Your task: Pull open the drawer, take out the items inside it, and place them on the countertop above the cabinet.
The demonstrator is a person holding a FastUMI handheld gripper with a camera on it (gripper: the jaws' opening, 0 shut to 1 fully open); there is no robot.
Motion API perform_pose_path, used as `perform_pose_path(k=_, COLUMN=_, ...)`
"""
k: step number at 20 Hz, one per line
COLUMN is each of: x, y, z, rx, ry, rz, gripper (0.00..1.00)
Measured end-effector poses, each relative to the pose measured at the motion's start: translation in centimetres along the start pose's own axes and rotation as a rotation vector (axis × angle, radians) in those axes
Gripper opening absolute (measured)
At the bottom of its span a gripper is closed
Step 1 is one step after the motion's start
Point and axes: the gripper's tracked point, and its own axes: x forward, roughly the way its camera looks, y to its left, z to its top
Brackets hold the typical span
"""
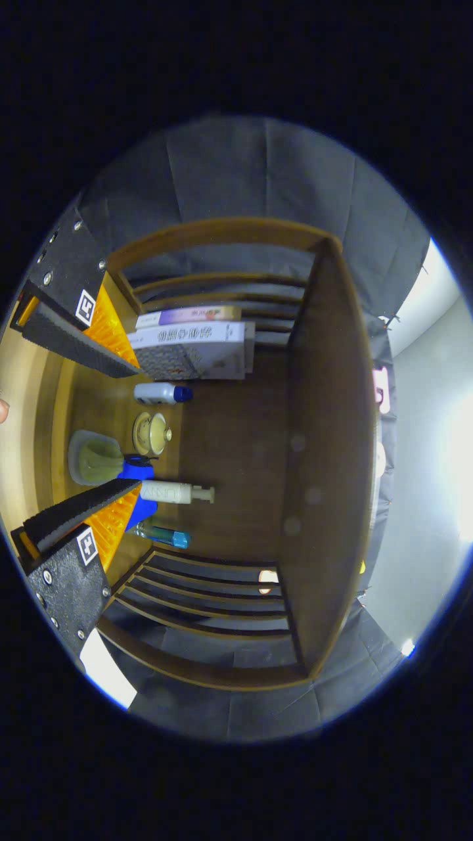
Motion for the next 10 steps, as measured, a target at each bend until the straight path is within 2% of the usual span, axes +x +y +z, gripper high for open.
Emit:
perform_pose_path(k=5, x=-7.5, y=5.1, z=-3.0, rx=0.017, ry=-0.043, rz=0.121, gripper=0.95)
perform_pose_path(k=10, x=-13.8, y=8.8, z=-8.7, rx=-0.067, ry=-0.038, rz=0.181, gripper=0.95)
